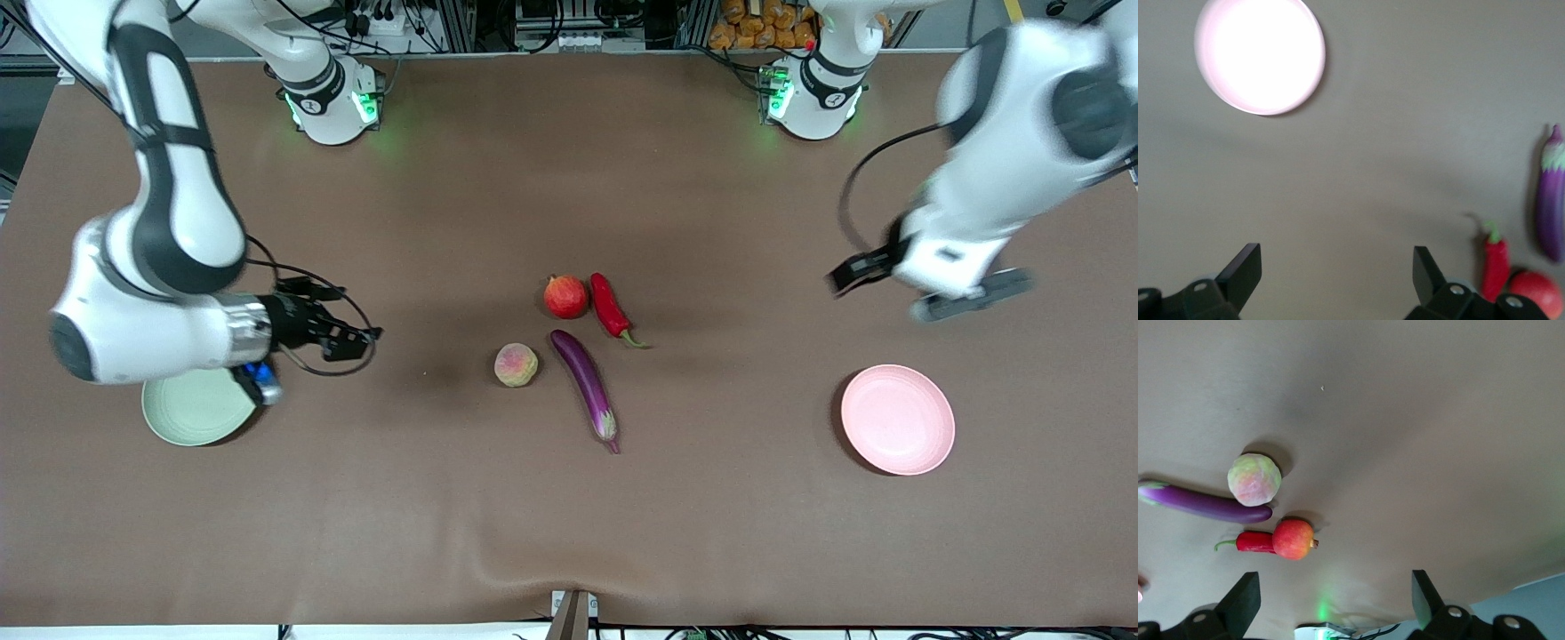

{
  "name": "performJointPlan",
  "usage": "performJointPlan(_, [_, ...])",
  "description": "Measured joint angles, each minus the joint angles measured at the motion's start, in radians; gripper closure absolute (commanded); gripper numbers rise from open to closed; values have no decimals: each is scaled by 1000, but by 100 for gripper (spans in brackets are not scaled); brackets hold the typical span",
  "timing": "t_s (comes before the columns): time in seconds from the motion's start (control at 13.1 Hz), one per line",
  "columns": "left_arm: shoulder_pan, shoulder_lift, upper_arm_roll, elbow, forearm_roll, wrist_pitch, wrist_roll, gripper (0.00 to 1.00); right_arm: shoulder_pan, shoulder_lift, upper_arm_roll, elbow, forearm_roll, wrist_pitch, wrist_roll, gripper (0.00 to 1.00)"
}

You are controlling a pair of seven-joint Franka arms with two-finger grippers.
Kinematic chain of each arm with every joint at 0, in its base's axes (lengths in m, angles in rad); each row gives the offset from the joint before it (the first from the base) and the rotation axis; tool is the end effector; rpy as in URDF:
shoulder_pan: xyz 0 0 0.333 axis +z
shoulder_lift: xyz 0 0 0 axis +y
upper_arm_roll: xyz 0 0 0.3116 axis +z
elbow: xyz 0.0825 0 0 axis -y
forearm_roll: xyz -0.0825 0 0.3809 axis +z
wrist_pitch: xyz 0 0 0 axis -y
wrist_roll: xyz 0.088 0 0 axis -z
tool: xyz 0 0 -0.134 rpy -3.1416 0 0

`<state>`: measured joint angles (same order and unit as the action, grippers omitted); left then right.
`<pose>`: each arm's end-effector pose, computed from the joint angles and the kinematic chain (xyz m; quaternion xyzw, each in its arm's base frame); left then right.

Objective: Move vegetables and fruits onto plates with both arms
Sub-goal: 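Reach the right gripper to the peach while the left gripper reaches the chili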

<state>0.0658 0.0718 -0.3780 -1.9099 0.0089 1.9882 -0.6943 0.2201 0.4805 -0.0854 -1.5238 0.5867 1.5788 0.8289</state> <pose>0.5486 -0.1730 0.4308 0.9820 0.1886 0.0007 0.0108 0.6144 0.1644 0.3459 -0.8641 0.3791 0.3002 0.1395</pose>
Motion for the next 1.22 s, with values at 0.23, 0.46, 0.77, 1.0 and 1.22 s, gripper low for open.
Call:
performJointPlan(0.23, [-18, 54, -103, -164, 0, 205, -217, 0, 3, 41, -1, -10, 56, 0, 22, 0])
performJointPlan(0.46, [-132, 175, -122, -185, 30, 349, -446, 0, 3, 55, -2, -74, 166, 61, 23, 0])
performJointPlan(0.77, [-237, 357, -123, -161, 280, 474, -798, 0, 16, 55, -1, -104, 207, 145, 8, 0])
performJointPlan(1.0, [-305, 491, -122, -25, 366, 486, -967, 0, 72, 64, 1, -116, 208, 276, -1, 0])
performJointPlan(1.22, [-343, 580, -116, 59, 399, 486, -986, 0, 134, 109, 2, -117, 210, 430, -9, 0])
